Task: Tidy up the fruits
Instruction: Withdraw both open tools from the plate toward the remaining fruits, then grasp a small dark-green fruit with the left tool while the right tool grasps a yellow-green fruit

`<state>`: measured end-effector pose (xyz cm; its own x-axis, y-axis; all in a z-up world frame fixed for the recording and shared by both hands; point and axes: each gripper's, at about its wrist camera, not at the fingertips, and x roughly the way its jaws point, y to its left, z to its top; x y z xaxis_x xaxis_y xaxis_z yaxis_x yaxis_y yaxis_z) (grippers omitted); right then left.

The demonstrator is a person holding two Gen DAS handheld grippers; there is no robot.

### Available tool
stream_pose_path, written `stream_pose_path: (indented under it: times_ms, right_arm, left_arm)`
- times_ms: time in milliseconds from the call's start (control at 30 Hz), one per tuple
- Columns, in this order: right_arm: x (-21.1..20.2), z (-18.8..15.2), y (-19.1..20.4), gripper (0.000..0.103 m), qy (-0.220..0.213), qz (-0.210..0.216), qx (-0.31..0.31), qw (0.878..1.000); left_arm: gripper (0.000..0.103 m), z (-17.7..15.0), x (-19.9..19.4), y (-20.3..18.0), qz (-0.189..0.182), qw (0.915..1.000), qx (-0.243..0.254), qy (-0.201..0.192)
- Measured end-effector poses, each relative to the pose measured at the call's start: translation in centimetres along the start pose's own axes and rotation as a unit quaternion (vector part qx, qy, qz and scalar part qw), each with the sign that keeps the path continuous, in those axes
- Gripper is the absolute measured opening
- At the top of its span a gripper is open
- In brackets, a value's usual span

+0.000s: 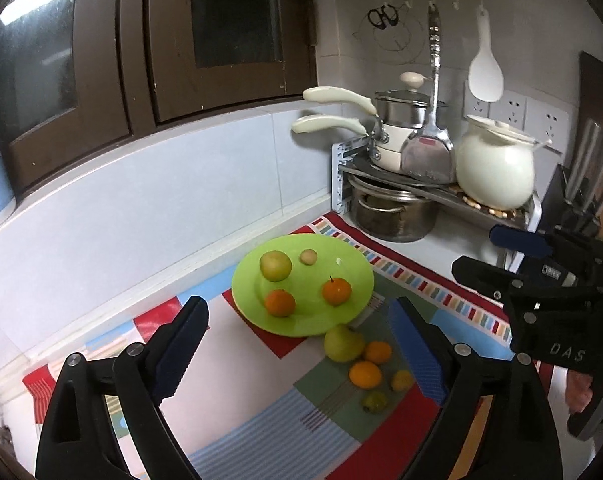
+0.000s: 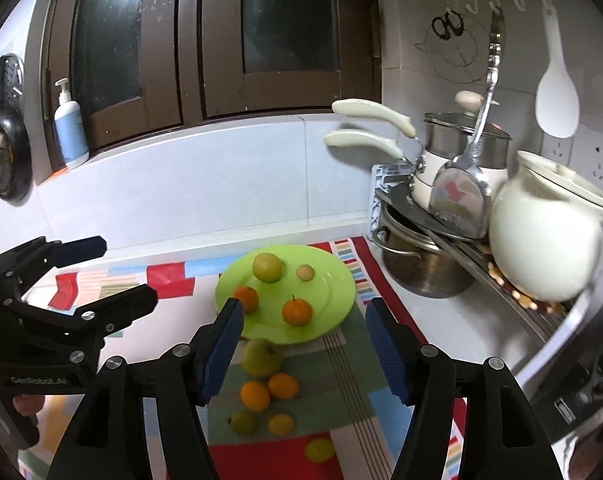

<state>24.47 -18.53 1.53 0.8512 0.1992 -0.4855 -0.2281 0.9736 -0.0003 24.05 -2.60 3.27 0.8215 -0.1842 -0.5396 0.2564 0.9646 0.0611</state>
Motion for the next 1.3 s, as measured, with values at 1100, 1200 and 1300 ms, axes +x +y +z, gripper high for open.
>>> stream_pose_path:
  times_ms: [1100, 1200, 1300]
  right_arm:
    - [2.2, -11.4, -1.9, 0.067, 0.114, -0.001, -0.031, 0.993]
    - [3.3, -12.1, -2.0, 0.066, 0.124, 0.004, -0.029, 0.992]
    - [4.2, -12.6, -2.2, 0.061, 0.134, 0.011, -0.025, 0.991]
  left_arm:
    - [0.080, -10.6, 6.2, -5.6, -0.069, 0.9931, 0.031, 0.090]
    - [0.073, -11.2, 7.4, -5.6, -0.078, 0.9908, 0.030, 0.107]
    - [0.066, -11.6, 8.8, -5.5, -0.090, 0.9881, 0.024, 0.122]
